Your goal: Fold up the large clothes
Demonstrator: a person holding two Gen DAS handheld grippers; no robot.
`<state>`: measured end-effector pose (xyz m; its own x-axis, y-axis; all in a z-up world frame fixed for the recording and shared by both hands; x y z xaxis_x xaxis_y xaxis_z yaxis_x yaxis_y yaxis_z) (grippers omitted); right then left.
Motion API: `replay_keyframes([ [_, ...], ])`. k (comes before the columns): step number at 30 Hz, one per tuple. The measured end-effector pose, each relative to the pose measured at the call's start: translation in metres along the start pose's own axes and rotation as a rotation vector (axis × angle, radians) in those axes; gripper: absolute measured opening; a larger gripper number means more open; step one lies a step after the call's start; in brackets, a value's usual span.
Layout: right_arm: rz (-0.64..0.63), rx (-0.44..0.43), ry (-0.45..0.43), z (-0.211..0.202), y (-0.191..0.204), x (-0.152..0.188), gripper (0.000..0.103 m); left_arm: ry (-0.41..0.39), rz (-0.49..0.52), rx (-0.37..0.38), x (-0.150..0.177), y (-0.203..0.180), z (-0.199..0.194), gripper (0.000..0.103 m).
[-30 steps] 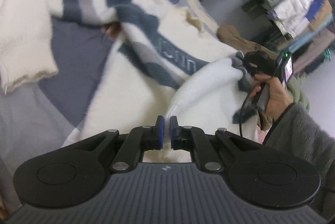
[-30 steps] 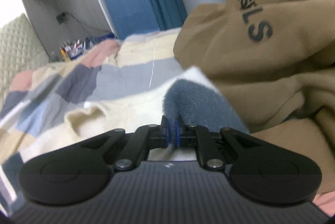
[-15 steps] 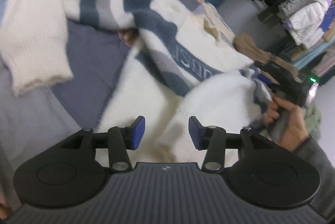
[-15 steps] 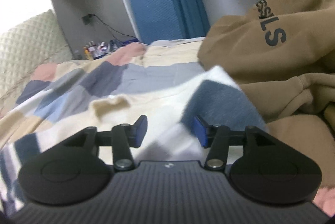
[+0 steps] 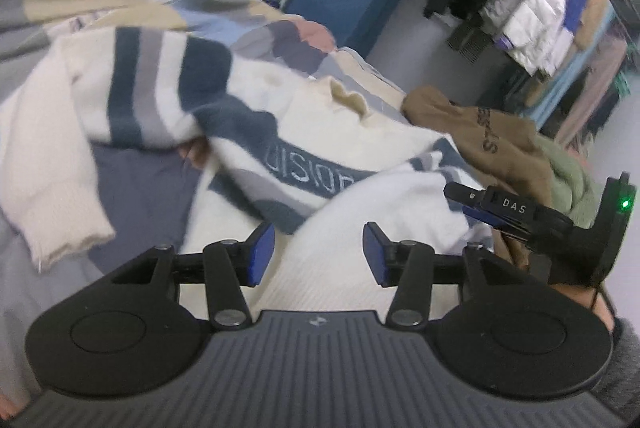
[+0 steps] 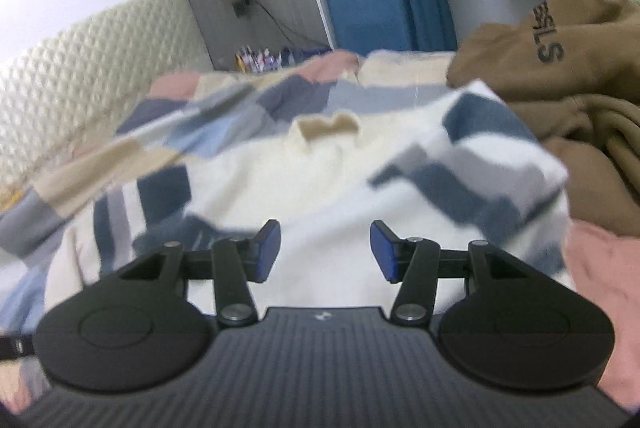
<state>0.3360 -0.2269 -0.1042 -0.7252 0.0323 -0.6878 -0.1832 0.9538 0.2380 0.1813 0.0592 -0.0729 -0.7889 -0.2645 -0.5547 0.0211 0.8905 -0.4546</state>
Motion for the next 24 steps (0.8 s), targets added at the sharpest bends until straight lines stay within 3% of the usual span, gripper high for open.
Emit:
replay_keyframes([
  [6,0.061,-0.004,0.035,0.004,0.011,0.044,0.053,0.080,0.026,0.003,0.005,-0.004,0.024,0.055],
  [10,0.014,0.062,0.111,0.024,0.021,0.069,0.052,0.112,0.054,-0.043,0.006,-0.006,0.042,0.055],
  [13,-0.028,0.098,0.102,0.024,0.026,0.072,0.052,0.144,0.066,-0.114,0.009,-0.002,0.052,0.055],
  [18,0.022,0.085,0.084,0.008,0.023,0.078,0.052,0.090,0.044,-0.178,0.007,0.013,0.042,0.055],
  [24,0.059,0.065,0.095,0.012,0.014,0.082,0.051,0.024,-0.036,-0.334,-0.002,0.047,0.034,0.059],
])
Point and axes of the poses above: each gripper's, at about its wrist camera, not at the fingertips, and z roughly the way its jaws point, y to its left, x to its underside, the point moved 2 cm from there along z, roughly the way its jaws point, and after that the axes turned 14 degrees about y, right-handed, at the moved point
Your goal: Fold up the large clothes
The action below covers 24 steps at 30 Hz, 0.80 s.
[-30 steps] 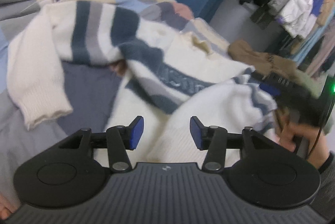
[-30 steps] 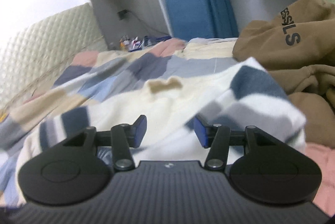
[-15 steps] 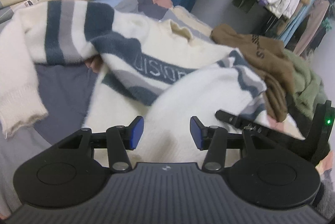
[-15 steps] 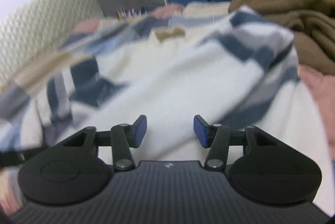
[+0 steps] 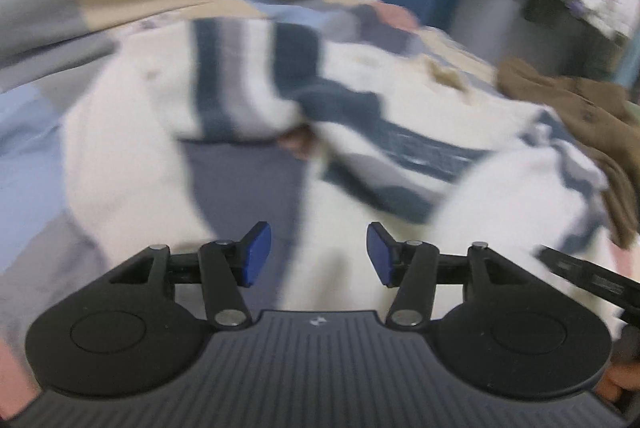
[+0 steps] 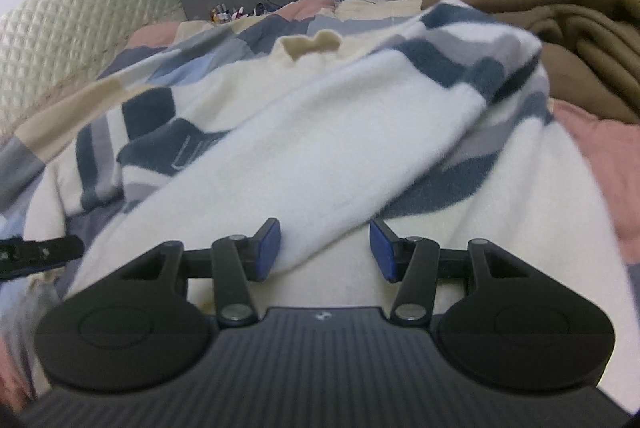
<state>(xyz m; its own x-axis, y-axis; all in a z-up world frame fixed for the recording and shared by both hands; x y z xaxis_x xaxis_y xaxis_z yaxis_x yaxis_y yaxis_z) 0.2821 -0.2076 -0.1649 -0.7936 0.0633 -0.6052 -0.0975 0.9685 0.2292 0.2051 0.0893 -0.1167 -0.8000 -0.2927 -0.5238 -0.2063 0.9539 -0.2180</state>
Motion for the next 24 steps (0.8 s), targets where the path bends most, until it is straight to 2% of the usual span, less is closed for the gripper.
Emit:
replay_keyframes([
  [4,0.010,-0.009,0.007,-0.002,-0.001,0.000,0.051,-0.016,-0.019,-0.162,0.001,0.009,0.009,0.059],
  [10,0.037,-0.037,0.014,-0.002,-0.006,0.001,0.051,-0.094,-0.014,-0.392,0.003,0.010,0.019,0.064],
  [12,0.050,-0.047,0.017,-0.003,-0.007,0.001,0.051,-0.126,-0.044,-0.470,0.004,0.016,0.018,0.064],
  [14,0.060,-0.054,0.020,-0.003,-0.008,0.000,0.051,-0.123,-0.072,-0.496,0.003,0.025,0.021,0.064],
  [19,0.027,-0.032,0.025,0.000,-0.006,-0.001,0.055,-0.073,-0.122,-0.486,-0.001,0.045,0.034,0.064],
  [20,0.024,-0.029,0.026,0.000,-0.006,-0.001,0.055,-0.069,-0.119,-0.487,-0.003,0.045,0.036,0.062],
  [21,0.023,-0.027,0.027,0.000,-0.005,-0.001,0.055,-0.064,-0.105,-0.487,-0.005,0.046,0.038,0.058],
  [23,0.019,-0.024,0.035,0.000,-0.005,-0.002,0.055,-0.052,-0.070,-0.499,-0.008,0.045,0.038,0.038],
  [24,0.021,-0.024,0.039,-0.001,-0.005,-0.003,0.055,-0.046,-0.058,-0.499,-0.010,0.045,0.036,0.033],
])
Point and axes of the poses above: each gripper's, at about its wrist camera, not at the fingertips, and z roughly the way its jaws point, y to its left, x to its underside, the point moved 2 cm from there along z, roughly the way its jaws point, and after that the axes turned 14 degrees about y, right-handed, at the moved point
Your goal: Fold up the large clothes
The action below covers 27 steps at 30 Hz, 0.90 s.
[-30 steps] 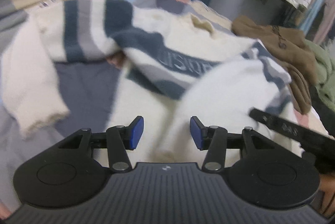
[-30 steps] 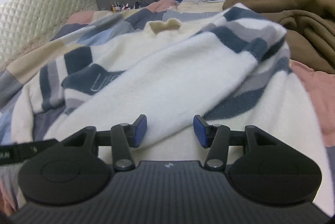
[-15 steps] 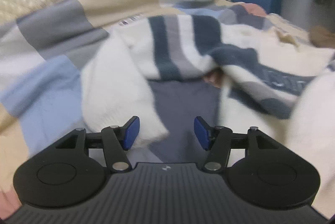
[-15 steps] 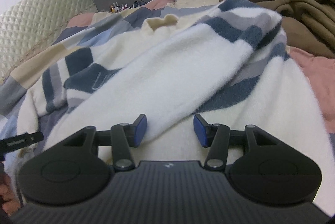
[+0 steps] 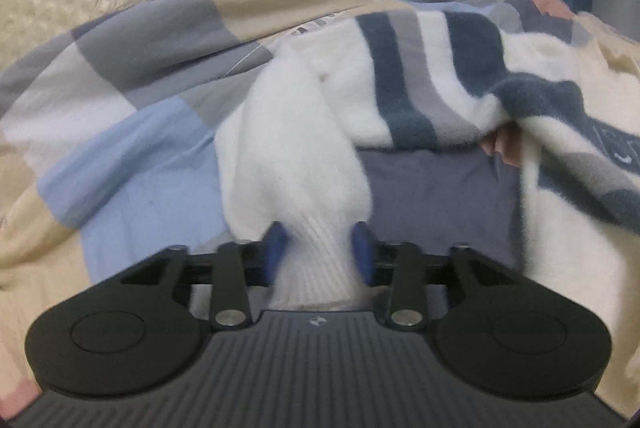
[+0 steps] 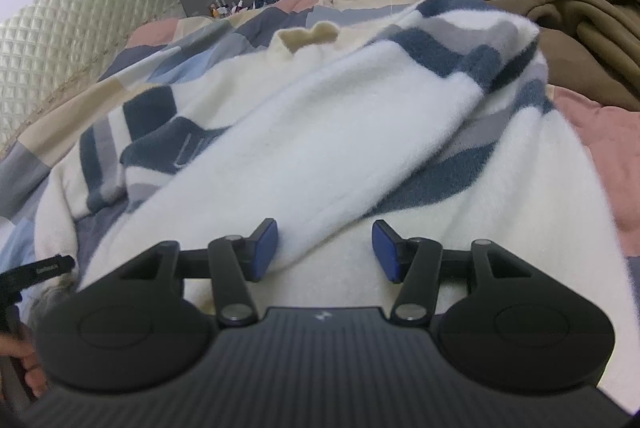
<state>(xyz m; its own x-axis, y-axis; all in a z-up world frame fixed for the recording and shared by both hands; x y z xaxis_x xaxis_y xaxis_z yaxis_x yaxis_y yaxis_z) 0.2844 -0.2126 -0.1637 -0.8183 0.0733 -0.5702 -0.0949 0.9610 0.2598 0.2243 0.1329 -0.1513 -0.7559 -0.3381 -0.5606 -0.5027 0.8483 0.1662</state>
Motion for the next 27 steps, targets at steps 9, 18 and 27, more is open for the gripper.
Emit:
replay_keyframes([
  [9,0.019,-0.025,-0.002,-0.012,-0.017,-0.009,0.055,-0.127,0.166,-0.075,-0.044,0.000,-0.078,0.013],
  [18,0.090,-0.068,-0.038,-0.030,-0.034,-0.016,0.056,-0.423,0.428,-0.121,-0.104,-0.061,-0.246,0.013],
  [27,0.136,-0.015,-0.099,-0.054,-0.058,-0.020,0.056,-0.485,0.637,0.173,-0.075,-0.198,-0.343,0.013],
])
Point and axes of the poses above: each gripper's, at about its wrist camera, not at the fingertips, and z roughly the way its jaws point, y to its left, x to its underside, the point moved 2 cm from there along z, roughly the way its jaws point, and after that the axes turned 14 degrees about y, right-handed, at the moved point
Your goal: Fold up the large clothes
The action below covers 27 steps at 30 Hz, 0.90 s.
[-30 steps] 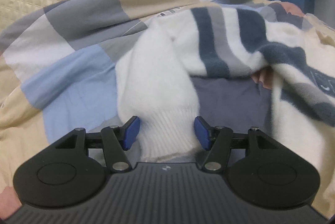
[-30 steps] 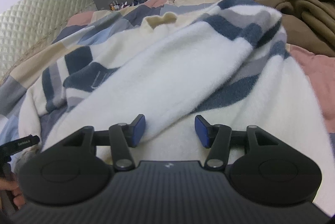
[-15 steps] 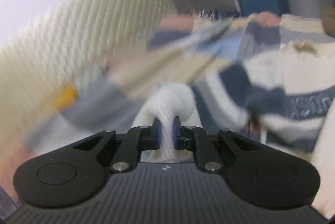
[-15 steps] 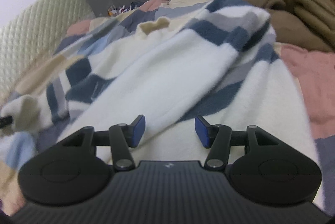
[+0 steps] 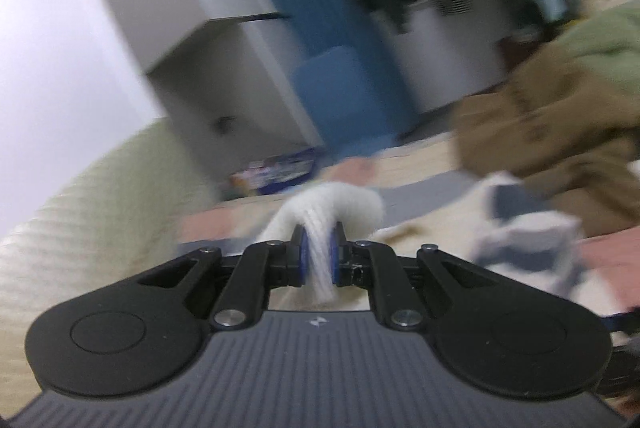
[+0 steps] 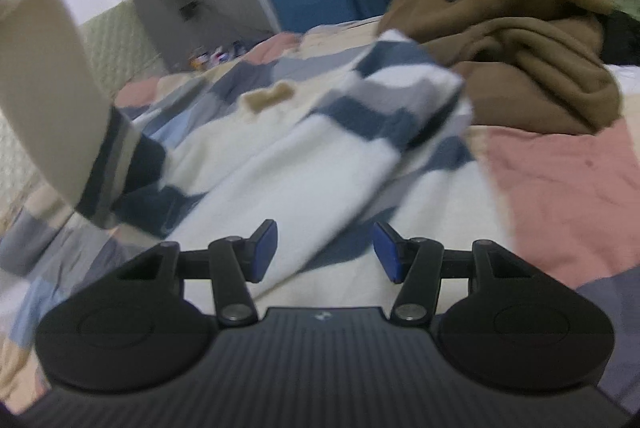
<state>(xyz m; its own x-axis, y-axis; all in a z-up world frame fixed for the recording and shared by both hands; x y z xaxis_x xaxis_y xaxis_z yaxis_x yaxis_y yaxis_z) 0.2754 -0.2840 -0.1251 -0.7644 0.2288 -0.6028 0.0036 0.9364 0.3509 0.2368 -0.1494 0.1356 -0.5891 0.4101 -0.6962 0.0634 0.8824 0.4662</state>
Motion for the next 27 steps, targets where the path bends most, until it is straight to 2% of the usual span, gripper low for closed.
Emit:
replay_keyframes([
  [4,0.096,0.035,-0.028,-0.012,-0.030,-0.005,0.056,0.040,-0.002,0.163,-0.002,-0.058,0.005,0.013],
  [8,0.181,0.068,-0.050,-0.018,-0.060,-0.010,0.056,0.093,-0.051,0.273,0.010,-0.092,0.021,0.013],
  [11,0.203,0.115,-0.087,-0.025,-0.074,-0.011,0.058,0.131,-0.074,0.307,0.021,-0.098,0.034,0.013],
  [13,0.224,0.094,-0.089,-0.026,-0.080,-0.012,0.058,0.139,-0.076,0.306,0.034,-0.102,0.035,0.013],
  [16,0.222,0.079,-0.090,-0.027,-0.080,-0.012,0.058,0.154,-0.091,0.355,0.047,-0.099,0.042,0.014],
  [18,0.214,0.065,-0.082,-0.025,-0.076,-0.013,0.058,0.165,-0.097,0.408,0.053,-0.094,0.047,0.023],
  [20,0.211,0.050,-0.078,-0.025,-0.074,-0.014,0.058,0.176,-0.098,0.487,0.061,-0.092,0.045,0.065],
  [22,0.196,0.047,-0.083,-0.027,-0.070,-0.014,0.058,0.166,-0.109,0.534,0.069,-0.090,0.045,0.071],
  [27,0.164,0.041,-0.085,-0.031,-0.060,-0.013,0.058,0.171,-0.175,0.642,0.111,-0.061,0.053,0.071],
])
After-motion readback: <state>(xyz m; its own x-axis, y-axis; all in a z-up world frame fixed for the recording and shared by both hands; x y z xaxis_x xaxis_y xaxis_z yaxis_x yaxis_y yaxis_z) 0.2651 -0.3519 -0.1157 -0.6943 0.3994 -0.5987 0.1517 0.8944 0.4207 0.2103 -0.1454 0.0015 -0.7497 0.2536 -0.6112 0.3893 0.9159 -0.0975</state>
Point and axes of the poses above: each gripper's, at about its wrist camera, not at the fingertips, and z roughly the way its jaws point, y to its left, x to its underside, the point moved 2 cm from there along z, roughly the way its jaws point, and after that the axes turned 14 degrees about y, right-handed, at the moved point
